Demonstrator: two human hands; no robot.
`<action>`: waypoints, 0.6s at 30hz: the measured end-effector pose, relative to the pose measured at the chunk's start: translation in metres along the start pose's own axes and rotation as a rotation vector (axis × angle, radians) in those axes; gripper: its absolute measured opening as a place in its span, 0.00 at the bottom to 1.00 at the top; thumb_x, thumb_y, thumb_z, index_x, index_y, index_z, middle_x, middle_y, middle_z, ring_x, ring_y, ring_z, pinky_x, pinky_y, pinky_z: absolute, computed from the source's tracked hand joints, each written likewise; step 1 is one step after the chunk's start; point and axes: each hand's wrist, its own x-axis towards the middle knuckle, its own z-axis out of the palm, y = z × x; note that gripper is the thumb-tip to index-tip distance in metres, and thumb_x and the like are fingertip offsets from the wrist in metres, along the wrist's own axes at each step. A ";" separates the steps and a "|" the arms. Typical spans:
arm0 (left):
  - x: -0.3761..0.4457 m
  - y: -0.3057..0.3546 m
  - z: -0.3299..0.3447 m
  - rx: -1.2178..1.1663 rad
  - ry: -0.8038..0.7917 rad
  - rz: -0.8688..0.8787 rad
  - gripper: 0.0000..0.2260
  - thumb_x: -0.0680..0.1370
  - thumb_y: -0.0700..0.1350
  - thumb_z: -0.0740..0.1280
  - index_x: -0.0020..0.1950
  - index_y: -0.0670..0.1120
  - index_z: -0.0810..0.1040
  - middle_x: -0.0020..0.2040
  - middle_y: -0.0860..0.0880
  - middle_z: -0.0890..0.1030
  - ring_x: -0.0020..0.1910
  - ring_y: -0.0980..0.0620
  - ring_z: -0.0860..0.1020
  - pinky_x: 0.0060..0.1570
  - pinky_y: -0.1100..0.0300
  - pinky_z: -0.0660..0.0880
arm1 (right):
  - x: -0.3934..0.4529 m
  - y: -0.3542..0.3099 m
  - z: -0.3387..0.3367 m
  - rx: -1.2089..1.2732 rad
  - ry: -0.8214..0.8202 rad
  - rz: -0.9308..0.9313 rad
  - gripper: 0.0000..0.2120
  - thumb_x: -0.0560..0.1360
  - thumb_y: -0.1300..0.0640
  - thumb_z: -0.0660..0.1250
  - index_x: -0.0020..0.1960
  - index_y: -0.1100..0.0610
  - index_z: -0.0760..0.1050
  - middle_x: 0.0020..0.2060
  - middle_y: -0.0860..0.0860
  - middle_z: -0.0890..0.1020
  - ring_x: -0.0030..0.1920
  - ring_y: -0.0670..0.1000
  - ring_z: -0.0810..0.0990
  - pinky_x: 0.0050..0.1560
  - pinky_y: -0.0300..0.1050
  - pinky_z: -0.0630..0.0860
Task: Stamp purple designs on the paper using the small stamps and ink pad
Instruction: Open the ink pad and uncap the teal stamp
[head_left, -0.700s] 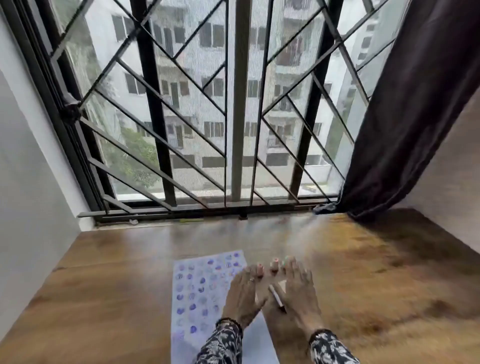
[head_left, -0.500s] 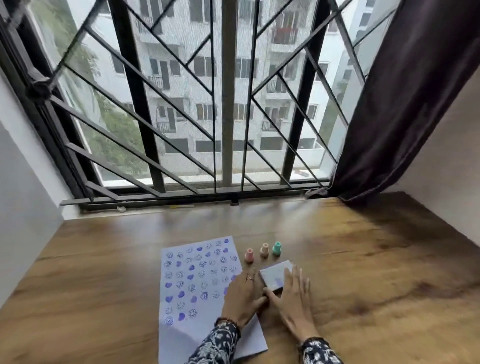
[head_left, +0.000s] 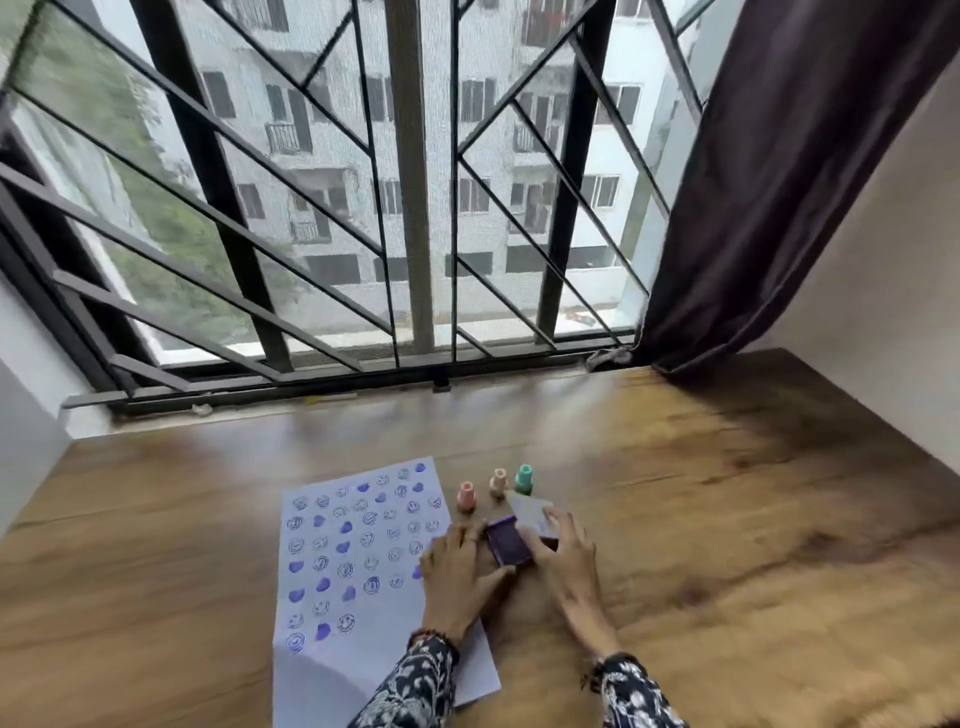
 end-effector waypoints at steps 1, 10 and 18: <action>0.001 0.000 0.001 -0.014 0.001 0.001 0.32 0.69 0.64 0.64 0.70 0.54 0.62 0.63 0.49 0.70 0.63 0.48 0.68 0.62 0.54 0.61 | 0.014 -0.011 -0.034 0.053 -0.164 -0.004 0.18 0.74 0.45 0.64 0.57 0.55 0.74 0.55 0.56 0.81 0.56 0.57 0.78 0.54 0.52 0.72; 0.001 -0.003 0.002 -0.102 0.021 -0.007 0.32 0.68 0.63 0.67 0.69 0.55 0.64 0.64 0.52 0.70 0.64 0.52 0.67 0.60 0.58 0.57 | 0.100 0.011 -0.074 0.041 0.202 0.068 0.10 0.76 0.60 0.60 0.38 0.64 0.72 0.40 0.66 0.80 0.43 0.62 0.79 0.41 0.50 0.70; -0.001 -0.001 0.000 -0.107 0.031 -0.025 0.31 0.68 0.63 0.67 0.67 0.54 0.65 0.59 0.50 0.71 0.61 0.50 0.68 0.58 0.57 0.60 | 0.114 0.021 -0.079 -0.110 0.107 0.167 0.24 0.69 0.58 0.70 0.61 0.61 0.65 0.54 0.66 0.79 0.47 0.66 0.81 0.49 0.59 0.79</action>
